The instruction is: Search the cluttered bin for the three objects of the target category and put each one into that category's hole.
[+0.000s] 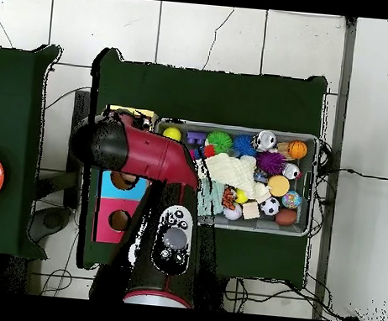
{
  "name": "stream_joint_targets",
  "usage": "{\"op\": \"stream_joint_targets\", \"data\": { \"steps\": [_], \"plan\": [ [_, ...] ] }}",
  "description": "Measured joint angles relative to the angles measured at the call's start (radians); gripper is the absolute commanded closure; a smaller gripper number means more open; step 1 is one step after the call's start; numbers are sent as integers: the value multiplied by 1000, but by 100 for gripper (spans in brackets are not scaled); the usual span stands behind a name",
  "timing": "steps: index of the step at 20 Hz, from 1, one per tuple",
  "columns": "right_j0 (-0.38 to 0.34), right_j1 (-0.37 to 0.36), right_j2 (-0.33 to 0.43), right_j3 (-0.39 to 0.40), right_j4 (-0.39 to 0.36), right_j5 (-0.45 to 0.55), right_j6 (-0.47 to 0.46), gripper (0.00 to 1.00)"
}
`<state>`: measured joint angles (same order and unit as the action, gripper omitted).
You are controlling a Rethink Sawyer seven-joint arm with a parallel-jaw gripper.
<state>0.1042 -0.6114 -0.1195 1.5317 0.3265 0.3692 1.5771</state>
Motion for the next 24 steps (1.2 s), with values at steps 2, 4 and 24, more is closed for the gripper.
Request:
{"op": "stream_joint_targets", "data": {
  "steps": [2,4,24],
  "plan": [
    [2,0,0,0,0,0,0,100],
    [5,0,0,0,2,0,0,100],
    [32,-2,0,24,18,0,0,100]
  ]
}}
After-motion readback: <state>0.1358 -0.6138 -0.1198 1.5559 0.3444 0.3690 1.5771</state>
